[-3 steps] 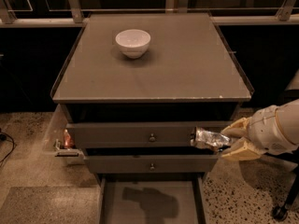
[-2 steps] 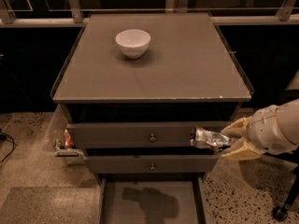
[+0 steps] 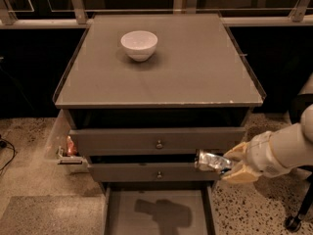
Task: Place redbull can into bottom drawer
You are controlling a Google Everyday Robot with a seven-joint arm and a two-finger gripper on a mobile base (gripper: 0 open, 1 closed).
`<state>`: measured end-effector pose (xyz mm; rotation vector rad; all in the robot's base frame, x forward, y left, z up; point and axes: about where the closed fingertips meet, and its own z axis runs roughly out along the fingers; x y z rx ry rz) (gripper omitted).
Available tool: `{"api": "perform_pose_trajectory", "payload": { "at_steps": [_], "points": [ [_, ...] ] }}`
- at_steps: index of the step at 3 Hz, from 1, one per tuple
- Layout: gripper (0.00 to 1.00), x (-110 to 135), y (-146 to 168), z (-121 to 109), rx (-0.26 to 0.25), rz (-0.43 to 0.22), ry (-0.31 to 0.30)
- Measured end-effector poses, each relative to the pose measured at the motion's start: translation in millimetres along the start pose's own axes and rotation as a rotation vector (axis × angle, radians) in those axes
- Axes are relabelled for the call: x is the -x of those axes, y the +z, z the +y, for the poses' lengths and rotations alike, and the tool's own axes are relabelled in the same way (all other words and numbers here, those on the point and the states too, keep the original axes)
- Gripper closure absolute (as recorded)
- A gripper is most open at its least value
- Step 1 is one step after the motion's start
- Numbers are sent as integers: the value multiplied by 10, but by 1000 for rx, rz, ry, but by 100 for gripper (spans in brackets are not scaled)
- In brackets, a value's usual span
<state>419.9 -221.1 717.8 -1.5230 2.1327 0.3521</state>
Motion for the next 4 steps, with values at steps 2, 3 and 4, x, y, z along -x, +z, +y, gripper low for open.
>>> {"api": "perform_pose_trajectory", "payload": {
  "at_steps": [2, 3, 4],
  "points": [
    [100, -924, 1034, -68, -56, 16, 20],
    [100, -1236, 1375, -186, -84, -12, 53],
    [100, -1439, 1667, -248, -56, -43, 117]
  ]
}}
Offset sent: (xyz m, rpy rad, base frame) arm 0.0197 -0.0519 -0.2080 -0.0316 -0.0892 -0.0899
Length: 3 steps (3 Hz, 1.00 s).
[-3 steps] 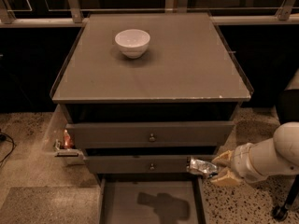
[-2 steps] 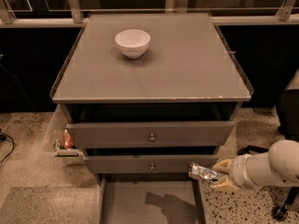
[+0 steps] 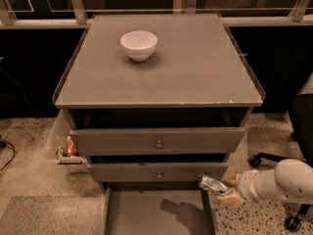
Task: Place redbull can into bottom drawer
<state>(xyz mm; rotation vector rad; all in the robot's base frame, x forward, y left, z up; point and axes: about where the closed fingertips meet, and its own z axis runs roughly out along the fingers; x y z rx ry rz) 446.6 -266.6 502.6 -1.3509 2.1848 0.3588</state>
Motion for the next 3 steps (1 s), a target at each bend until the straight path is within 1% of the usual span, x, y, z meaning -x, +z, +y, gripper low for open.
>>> {"api": "perform_pose_trajectory", "payload": {
  "at_steps": [1, 2, 3],
  "points": [
    [100, -1, 1, 0, 0, 0, 0],
    [100, -199, 418, 91, 18, 2, 7],
    [100, -533, 1067, 259, 36, 12, 2]
  ]
}}
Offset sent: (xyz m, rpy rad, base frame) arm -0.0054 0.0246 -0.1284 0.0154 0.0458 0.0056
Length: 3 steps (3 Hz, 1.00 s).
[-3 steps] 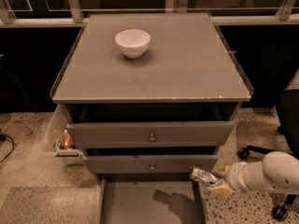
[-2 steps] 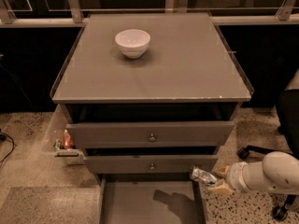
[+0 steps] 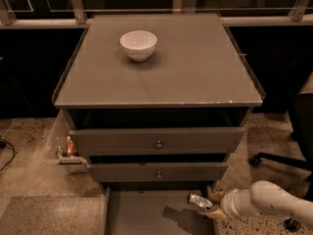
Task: Place redbull can into bottom drawer
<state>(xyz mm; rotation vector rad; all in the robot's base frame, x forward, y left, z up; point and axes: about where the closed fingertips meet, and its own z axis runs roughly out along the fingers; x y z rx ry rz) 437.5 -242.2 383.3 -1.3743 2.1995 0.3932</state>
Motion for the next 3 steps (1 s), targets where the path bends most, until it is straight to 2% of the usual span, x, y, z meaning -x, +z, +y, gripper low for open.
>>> {"api": "perform_pose_trajectory", "payload": {
  "at_steps": [1, 2, 3],
  "points": [
    [100, -267, 532, 112, 1, -16, -11],
    [100, -453, 1031, 89, 18, -33, 0],
    [100, -453, 1032, 89, 18, -33, 0]
  ]
}}
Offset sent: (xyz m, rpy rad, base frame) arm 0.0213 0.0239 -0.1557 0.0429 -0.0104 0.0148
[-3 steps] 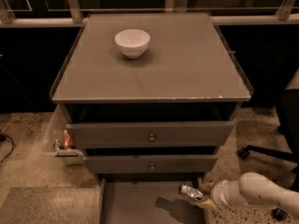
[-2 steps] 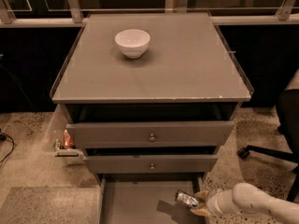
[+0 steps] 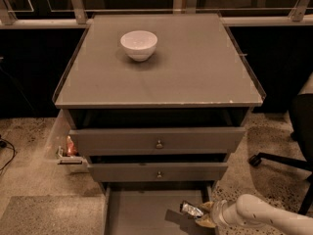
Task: Place redbull can into bottom drawer
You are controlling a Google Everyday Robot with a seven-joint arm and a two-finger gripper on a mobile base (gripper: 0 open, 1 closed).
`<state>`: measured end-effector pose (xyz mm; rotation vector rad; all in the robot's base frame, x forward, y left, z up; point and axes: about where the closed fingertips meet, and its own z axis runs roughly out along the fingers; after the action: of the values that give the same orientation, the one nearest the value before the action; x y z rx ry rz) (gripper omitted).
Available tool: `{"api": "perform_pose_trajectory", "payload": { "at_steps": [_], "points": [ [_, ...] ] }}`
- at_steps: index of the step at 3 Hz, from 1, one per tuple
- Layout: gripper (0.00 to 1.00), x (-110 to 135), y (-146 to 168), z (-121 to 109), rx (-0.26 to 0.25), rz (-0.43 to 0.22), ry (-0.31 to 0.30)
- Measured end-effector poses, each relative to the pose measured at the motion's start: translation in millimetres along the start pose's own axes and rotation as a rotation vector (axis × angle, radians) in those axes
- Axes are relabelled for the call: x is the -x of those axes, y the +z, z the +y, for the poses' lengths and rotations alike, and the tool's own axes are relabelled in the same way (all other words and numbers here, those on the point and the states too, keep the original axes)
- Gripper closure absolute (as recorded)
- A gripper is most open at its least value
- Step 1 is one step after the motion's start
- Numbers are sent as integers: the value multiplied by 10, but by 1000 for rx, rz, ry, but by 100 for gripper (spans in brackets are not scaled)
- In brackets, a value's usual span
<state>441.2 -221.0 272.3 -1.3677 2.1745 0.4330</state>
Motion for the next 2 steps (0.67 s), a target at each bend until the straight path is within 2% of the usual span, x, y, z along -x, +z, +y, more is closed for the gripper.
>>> {"api": "perform_pose_trajectory", "payload": {
  "at_steps": [1, 2],
  "points": [
    [100, -27, 249, 2, -22, 7, -29],
    [100, 22, 637, -53, -28, -18, -67]
  ]
}}
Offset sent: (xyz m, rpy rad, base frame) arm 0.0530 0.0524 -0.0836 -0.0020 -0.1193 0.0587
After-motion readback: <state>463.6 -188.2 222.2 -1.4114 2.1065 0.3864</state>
